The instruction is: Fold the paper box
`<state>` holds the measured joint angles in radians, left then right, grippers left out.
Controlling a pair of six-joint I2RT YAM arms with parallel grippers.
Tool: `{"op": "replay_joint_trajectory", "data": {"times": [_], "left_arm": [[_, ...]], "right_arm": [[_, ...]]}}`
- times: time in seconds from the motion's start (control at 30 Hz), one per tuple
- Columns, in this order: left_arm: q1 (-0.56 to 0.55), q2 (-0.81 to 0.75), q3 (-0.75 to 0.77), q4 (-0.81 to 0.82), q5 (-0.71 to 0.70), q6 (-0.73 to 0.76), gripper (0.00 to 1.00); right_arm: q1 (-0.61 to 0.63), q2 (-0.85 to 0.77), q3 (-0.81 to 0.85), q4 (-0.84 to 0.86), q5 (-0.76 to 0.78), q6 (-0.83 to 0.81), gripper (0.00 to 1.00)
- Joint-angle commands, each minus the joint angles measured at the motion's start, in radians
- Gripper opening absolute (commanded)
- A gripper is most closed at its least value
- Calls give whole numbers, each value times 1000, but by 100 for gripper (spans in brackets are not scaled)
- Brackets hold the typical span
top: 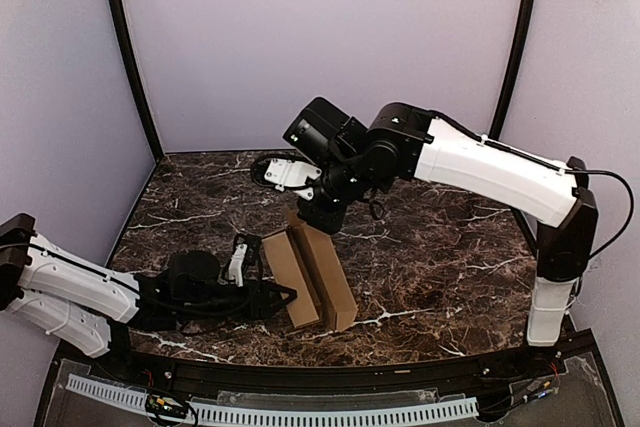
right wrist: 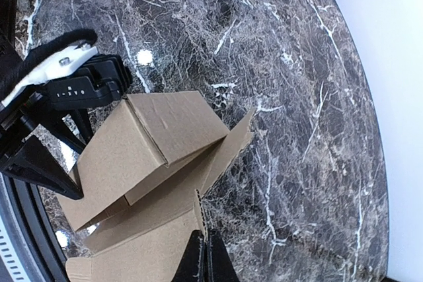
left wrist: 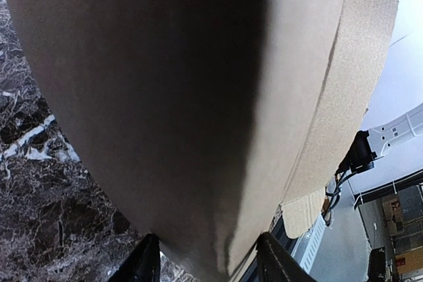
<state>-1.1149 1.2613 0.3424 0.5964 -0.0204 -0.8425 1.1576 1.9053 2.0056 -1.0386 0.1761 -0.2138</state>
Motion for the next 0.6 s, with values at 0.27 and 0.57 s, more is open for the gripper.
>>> {"op": "replay_joint_trajectory", "data": {"times": [0.27,0.57], "left_arm": [[0,129,2,333,-33,-8,49],[1,468,-14,821,15,-135,50]], "right_arm": [[50,68,209,-88,228,-217,0],[72,83,155,-38,243,-248,0]]}}
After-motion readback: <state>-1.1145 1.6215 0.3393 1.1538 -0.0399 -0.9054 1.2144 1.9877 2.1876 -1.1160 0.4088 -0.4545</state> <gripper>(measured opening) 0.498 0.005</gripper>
